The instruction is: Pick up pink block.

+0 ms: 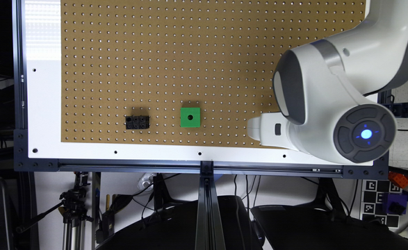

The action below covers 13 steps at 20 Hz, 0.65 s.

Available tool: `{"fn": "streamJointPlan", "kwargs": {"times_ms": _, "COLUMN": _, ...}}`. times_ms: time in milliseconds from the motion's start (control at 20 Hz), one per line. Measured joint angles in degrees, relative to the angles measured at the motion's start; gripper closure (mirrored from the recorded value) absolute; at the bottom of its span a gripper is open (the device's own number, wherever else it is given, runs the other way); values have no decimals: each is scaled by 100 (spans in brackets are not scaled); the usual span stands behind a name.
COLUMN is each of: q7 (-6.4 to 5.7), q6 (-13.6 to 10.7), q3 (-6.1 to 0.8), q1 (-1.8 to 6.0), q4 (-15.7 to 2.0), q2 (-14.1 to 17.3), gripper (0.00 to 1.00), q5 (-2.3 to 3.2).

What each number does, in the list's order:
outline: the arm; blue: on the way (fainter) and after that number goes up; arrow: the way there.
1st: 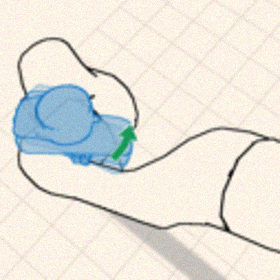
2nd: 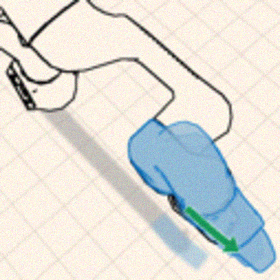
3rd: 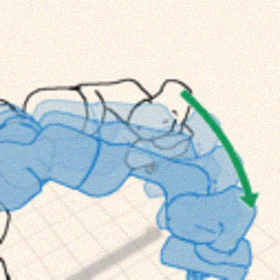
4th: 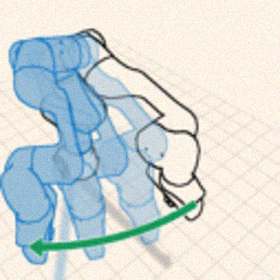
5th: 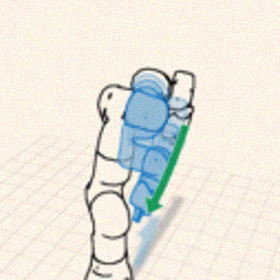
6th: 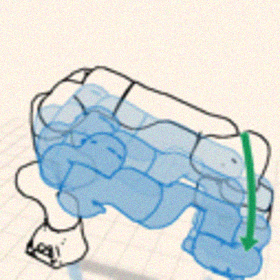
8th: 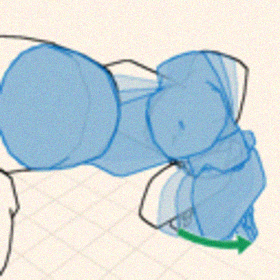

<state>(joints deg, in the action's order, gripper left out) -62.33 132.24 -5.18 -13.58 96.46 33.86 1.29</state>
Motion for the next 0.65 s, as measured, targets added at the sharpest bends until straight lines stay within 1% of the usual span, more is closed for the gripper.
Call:
{"fn": "streamJointPlan", "kwargs": {"times_ms": 250, "q7": 0, "q6": -224, "q3": -5, "q1": 0, "q4": 1, "q2": -228, "gripper": 100, "q5": 0}}
{"fn": "streamJointPlan", "kwargs": {"times_ms": 650, "q7": 0, "q6": -247, "q3": -6, "q1": 0, "q4": 2, "q2": -256, "gripper": 100, "q5": 0}}
